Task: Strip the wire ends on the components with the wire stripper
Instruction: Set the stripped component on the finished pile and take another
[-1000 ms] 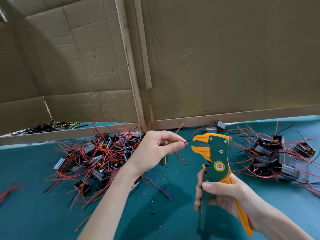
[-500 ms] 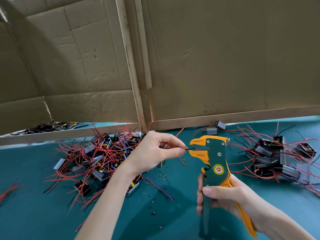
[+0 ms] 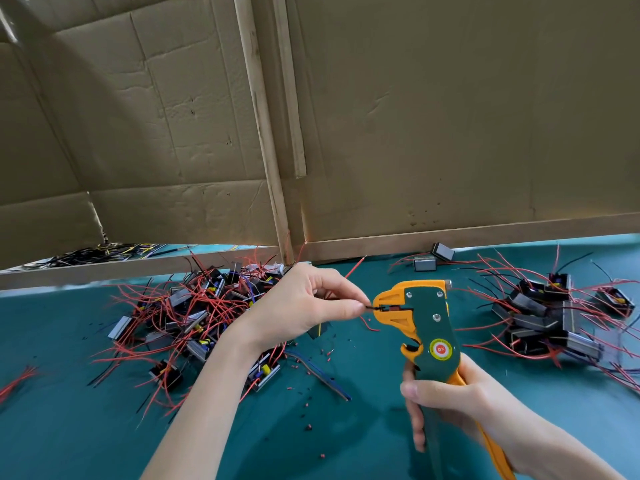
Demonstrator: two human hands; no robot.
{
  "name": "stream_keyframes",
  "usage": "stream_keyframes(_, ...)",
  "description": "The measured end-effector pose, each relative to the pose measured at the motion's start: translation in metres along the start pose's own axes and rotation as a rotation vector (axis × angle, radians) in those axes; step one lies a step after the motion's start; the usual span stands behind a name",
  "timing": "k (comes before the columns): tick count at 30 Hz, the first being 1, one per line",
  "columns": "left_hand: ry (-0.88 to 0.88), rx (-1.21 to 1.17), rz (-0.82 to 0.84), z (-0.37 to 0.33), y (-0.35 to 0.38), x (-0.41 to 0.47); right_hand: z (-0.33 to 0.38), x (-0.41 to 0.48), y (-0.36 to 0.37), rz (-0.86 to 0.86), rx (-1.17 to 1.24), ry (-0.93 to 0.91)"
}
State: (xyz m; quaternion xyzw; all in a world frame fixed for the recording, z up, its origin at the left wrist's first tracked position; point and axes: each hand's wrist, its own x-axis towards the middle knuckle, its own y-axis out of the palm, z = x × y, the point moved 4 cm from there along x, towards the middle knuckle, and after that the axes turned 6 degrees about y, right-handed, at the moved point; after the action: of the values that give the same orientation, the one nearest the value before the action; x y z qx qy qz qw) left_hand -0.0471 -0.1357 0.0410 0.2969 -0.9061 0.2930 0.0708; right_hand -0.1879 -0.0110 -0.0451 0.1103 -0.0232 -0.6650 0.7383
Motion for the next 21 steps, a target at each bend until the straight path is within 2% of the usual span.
stream_keyframes(8,-0.105,0.093,-0.008,0.017,0.003,0.003,-0.018,0.008,0.004,-0.246,0.009,0.055)
stream_keyframes(12,-0.135,0.062,-0.063,0.029,0.003,0.005,-0.014,0.012,0.000,-0.094,0.230,0.076)
stream_keyframes(15,-0.118,0.095,-0.084,0.031,0.000,0.006,-0.011,0.013,-0.004,-0.011,0.299,0.055)
stream_keyframes(18,-0.103,0.190,-0.108,0.027,0.000,0.007,-0.009,0.013,-0.008,-0.026,0.327,0.059)
stream_keyframes(21,-0.020,0.260,-0.216,0.010,0.000,0.009,-0.009,0.014,-0.011,-0.091,0.415,0.050)
